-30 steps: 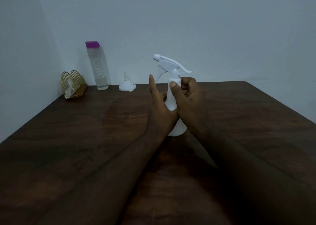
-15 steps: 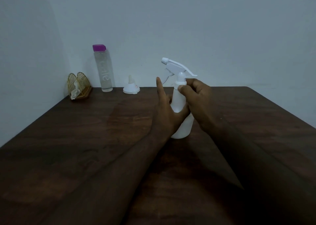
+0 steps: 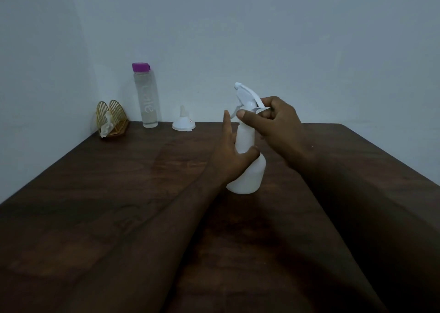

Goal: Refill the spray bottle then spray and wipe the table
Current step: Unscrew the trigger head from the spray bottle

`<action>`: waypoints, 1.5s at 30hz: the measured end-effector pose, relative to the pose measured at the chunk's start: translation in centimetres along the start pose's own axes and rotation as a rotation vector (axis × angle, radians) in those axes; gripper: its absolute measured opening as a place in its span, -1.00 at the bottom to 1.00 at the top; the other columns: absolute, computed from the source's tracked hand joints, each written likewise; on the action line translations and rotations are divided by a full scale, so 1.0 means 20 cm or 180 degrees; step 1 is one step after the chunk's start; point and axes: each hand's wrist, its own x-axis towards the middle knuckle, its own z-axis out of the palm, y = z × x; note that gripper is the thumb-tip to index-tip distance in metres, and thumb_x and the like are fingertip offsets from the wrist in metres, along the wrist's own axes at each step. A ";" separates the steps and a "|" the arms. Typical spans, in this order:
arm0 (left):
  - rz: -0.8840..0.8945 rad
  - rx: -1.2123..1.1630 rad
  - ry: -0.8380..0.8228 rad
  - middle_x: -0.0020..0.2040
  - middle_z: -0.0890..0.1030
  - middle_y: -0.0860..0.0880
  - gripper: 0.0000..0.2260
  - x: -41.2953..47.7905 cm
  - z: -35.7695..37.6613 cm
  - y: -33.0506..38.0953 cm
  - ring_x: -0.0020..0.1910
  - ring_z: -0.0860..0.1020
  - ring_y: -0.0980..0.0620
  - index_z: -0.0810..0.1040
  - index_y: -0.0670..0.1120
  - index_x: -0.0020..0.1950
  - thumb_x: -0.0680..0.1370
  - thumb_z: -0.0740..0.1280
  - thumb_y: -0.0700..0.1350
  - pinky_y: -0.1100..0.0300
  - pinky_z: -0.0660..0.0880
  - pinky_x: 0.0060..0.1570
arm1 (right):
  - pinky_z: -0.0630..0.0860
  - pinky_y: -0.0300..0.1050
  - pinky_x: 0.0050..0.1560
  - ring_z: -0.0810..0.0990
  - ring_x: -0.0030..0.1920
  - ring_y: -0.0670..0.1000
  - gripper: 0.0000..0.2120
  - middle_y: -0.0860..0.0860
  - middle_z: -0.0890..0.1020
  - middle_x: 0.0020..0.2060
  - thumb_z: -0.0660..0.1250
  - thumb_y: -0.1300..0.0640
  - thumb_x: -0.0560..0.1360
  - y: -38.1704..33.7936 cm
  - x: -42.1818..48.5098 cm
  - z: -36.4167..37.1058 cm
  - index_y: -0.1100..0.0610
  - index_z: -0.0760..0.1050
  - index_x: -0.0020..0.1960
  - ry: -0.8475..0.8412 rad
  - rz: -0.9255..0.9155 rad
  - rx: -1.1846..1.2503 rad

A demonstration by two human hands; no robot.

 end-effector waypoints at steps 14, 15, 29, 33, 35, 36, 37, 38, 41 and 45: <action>0.0000 0.0321 0.0417 -0.05 0.57 0.19 -0.43 -0.04 -0.05 0.09 -0.07 0.59 0.23 0.35 0.09 0.33 0.42 0.40 0.26 0.52 0.43 -0.23 | 0.60 -0.15 -0.09 0.62 -0.16 0.02 -0.86 0.12 0.65 -0.19 0.45 0.20 0.45 -0.01 0.07 -0.14 0.21 0.56 -0.04 0.0185 0.0337 0.1510; 0.0028 0.0417 0.0411 -0.04 0.55 0.23 -0.54 -0.05 -0.06 0.09 -0.03 0.57 0.29 0.41 0.10 0.25 0.44 0.39 0.25 0.54 0.43 -0.23 | 0.61 -0.14 -0.09 0.63 -0.17 0.02 -0.88 0.11 0.65 -0.19 0.44 0.21 0.45 -0.01 0.07 -0.15 0.21 0.56 -0.04 0.0220 0.0329 0.1620; 0.0083 0.0581 0.0691 -0.13 0.52 0.29 -0.77 -0.09 -0.05 0.13 -0.08 0.50 0.47 0.45 0.09 0.08 0.52 0.39 0.12 0.56 0.41 -0.21 | 0.58 0.00 -0.05 0.65 -0.03 0.11 -0.92 0.09 0.66 -0.15 0.37 0.28 0.45 0.17 0.02 -0.38 0.14 0.50 -0.14 0.0121 0.0438 0.1445; 0.0114 0.0833 0.0928 -0.16 0.51 0.24 -0.77 -0.10 -0.08 0.11 -0.12 0.50 0.43 0.46 0.06 0.09 0.54 0.35 0.15 0.52 0.42 -0.24 | 0.55 0.08 0.13 0.63 0.05 0.19 -0.89 0.11 0.63 -0.09 0.44 0.20 0.49 0.27 -0.04 -0.37 0.15 0.55 -0.01 0.0178 0.0515 0.0752; 0.0092 0.0950 0.1019 -0.11 0.47 0.25 -0.71 -0.10 -0.09 0.09 -0.13 0.48 0.47 0.47 0.01 0.17 0.55 0.32 0.15 0.57 0.37 -0.24 | 0.57 -0.23 -0.05 0.66 -0.12 -0.04 -0.80 0.03 0.68 -0.18 0.47 0.05 0.48 0.29 -0.05 -0.39 0.09 0.61 0.07 0.0158 0.0379 0.0003; 0.0072 0.0994 0.1049 -0.10 0.46 0.25 -0.70 -0.10 -0.09 0.09 -0.14 0.48 0.46 0.46 0.02 0.19 0.55 0.31 0.14 0.56 0.36 -0.23 | 0.55 -0.32 -0.15 0.64 -0.20 -0.12 -0.81 0.00 0.69 -0.23 0.47 0.01 0.47 0.29 -0.06 -0.40 0.06 0.64 0.05 0.0115 0.0298 -0.0209; 0.0056 0.1027 0.1074 -0.09 0.46 0.24 -0.71 -0.10 -0.10 0.09 -0.16 0.50 0.40 0.44 0.03 0.19 0.55 0.30 0.13 0.50 0.39 -0.19 | 0.53 -0.33 -0.19 0.63 -0.24 -0.14 -0.85 -0.01 0.69 -0.26 0.47 0.02 0.48 0.29 -0.07 -0.40 0.04 0.66 0.01 0.0035 0.0227 -0.0251; 0.0046 0.1046 0.1102 -0.05 0.49 0.21 -0.70 -0.10 -0.10 0.09 -0.16 0.52 0.31 0.44 0.02 0.22 0.55 0.29 0.11 0.38 0.44 -0.15 | 0.55 -0.29 -0.19 0.62 -0.24 -0.12 -0.91 0.01 0.68 -0.27 0.46 0.07 0.48 0.29 -0.07 -0.40 0.05 0.67 -0.04 -0.0053 0.0144 -0.0172; 0.0098 0.1041 0.1174 0.08 0.60 0.06 -0.62 -0.10 -0.10 0.09 -0.01 0.56 0.11 0.43 -0.04 0.31 0.54 0.27 0.08 0.24 0.45 -0.02 | 0.62 -0.14 -0.10 0.61 -0.14 0.03 -0.90 0.22 0.63 -0.14 0.44 0.26 0.49 0.30 -0.07 -0.41 0.25 0.64 -0.02 -0.0121 0.0090 0.0599; 0.0103 0.1049 0.1189 0.13 0.61 0.02 -0.60 -0.10 -0.10 0.08 0.05 0.57 0.06 0.42 -0.03 0.33 0.54 0.27 0.08 0.24 0.44 0.03 | 0.57 -0.06 -0.01 0.59 -0.09 0.08 -0.80 0.10 0.63 -0.10 0.43 0.27 0.49 0.35 -0.05 -0.44 0.31 0.59 0.10 -0.0048 0.0270 0.0969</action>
